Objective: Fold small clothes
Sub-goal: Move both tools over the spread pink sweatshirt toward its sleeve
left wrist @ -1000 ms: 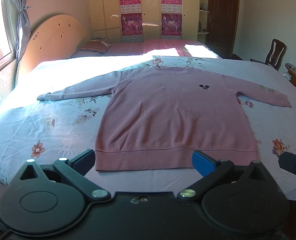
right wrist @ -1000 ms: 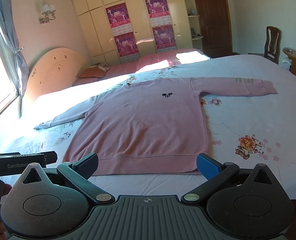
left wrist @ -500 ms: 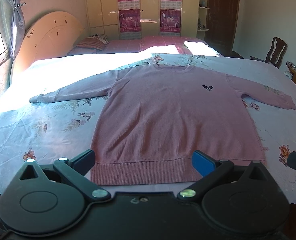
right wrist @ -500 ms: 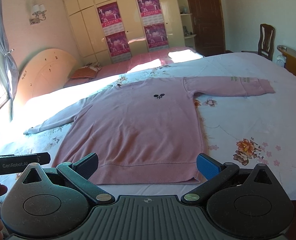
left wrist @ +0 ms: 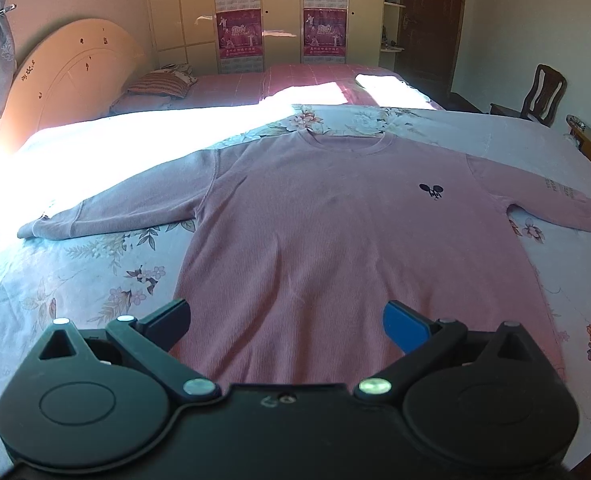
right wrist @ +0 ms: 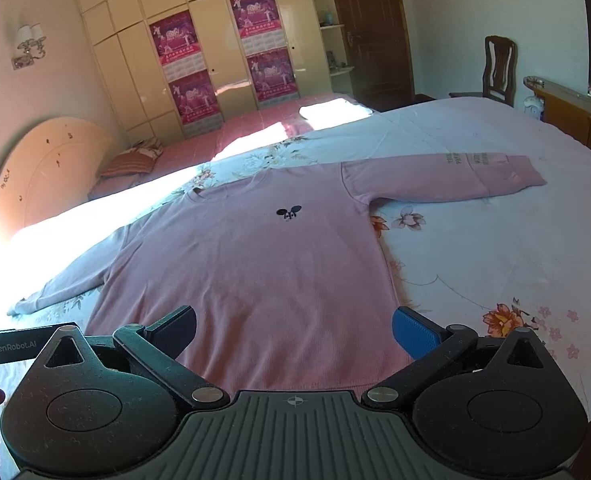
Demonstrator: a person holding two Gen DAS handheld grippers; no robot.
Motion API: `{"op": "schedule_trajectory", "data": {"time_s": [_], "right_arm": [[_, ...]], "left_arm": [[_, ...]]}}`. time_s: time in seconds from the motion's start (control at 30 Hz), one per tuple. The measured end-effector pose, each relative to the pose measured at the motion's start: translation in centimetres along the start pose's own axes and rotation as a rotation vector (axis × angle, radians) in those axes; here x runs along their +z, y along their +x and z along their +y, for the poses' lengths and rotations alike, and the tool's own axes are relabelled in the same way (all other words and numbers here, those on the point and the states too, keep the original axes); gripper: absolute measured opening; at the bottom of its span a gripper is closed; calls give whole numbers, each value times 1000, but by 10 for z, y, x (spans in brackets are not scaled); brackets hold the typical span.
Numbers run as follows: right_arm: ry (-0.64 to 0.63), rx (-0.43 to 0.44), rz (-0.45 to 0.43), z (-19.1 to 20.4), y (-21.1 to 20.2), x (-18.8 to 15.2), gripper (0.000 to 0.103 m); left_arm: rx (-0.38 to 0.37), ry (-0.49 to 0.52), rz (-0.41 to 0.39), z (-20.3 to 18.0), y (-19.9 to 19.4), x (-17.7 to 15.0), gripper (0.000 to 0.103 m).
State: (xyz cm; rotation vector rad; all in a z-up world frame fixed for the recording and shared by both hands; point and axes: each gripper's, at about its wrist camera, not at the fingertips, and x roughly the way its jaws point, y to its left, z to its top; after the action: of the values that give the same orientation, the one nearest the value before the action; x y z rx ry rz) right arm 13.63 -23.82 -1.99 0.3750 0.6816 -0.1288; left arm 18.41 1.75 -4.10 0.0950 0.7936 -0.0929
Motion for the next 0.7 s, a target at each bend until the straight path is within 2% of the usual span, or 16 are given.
{"op": "schedule_trajectory", "data": {"time_s": [0.4, 0.57, 0.7], "right_arm": [[-18, -52, -34, 22, 50, 31, 103], [-19, -77, -36, 6, 70, 46, 102], [-4, -80, -43, -26, 88, 64, 102]], "left_arm": [[-40, -19, 23, 22, 63, 47, 103], [-40, -35, 51, 13, 87, 54, 103], [-36, -59, 72, -1, 109, 62, 103]]}}
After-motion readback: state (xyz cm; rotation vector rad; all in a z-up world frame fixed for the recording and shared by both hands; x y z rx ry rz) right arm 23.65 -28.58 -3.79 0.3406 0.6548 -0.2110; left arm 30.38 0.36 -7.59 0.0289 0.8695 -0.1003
